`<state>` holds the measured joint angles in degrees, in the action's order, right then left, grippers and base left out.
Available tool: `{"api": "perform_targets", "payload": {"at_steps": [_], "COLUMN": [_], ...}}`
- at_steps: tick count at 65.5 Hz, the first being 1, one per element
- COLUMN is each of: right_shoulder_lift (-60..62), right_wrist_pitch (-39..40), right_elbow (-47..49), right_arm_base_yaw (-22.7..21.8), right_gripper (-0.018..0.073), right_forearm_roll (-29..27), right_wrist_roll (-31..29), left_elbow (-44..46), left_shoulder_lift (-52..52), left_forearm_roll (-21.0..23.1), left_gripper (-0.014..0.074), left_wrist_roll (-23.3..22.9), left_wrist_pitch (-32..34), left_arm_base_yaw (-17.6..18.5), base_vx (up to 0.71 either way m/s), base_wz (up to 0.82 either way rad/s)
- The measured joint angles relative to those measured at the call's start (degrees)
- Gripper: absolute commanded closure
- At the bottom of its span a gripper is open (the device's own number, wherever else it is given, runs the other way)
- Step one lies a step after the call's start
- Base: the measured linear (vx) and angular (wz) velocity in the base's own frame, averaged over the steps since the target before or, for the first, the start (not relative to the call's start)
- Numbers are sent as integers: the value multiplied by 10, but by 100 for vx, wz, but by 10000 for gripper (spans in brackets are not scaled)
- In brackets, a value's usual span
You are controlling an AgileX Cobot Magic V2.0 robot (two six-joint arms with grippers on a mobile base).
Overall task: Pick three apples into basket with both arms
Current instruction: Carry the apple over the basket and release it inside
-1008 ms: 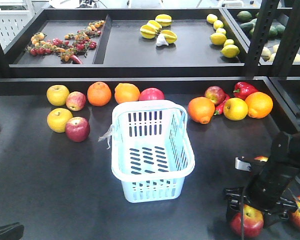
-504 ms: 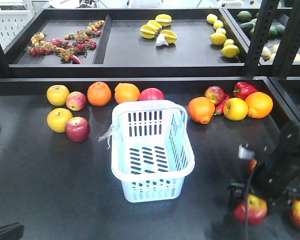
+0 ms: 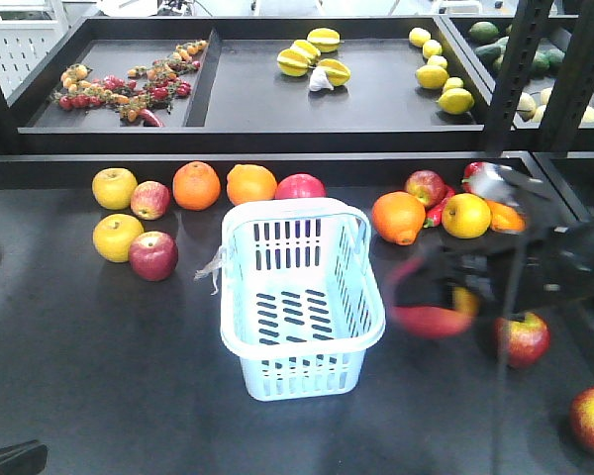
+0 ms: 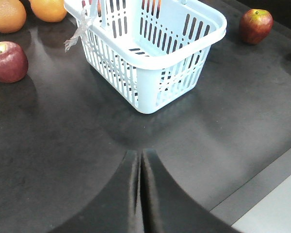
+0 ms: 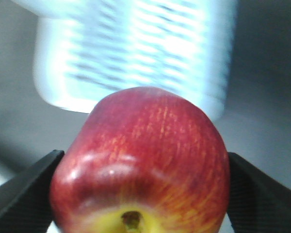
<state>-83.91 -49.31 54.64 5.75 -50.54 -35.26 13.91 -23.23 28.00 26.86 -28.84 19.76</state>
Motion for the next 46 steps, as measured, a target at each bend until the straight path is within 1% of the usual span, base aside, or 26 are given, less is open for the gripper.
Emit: {"api": "perform_targets", "payload": {"at_steps": [5, 10, 17, 27, 37, 42, 46], "right_shoulder_lift": [-24, -61, -130, -218, -260, -268, -271], "right_wrist_pitch": [19, 41, 68, 100, 117, 131, 140], "right_elbow": [15, 55, 117, 171, 179, 179, 179], "right_arm_base_yaw": [49, 99, 139, 156, 157, 158, 158], "right_gripper": [564, 564, 564, 563, 549, 512, 457], "right_forearm_roll": [-39, -49, -55, -59, -55, -49, -48], "right_wrist_roll": [-26, -29, -18, -21, -20, -20, -20], "left_elbow": [0, 0, 0, 0, 0, 0, 0], "left_shoulder_lift": [0, 0, 0, 0, 0, 0, 0], "left_forearm_roll": [0, 0, 0, 0, 1, 1, 1], "left_gripper": [604, 604, 604, 604, 604, 604, 604], "left_wrist_roll": [0, 0, 0, 0, 0, 0, 0], "left_wrist_pitch": [0, 0, 0, 0, 0, 0, 0], "left_arm_base_yaw": [0, 0, 0, 0, 0, 0, 0], "base_vx": [0, 0, 0, 0, 0, 0, 0], "base_wz": [0, 0, 0, 0, 0, 0, 0]}}
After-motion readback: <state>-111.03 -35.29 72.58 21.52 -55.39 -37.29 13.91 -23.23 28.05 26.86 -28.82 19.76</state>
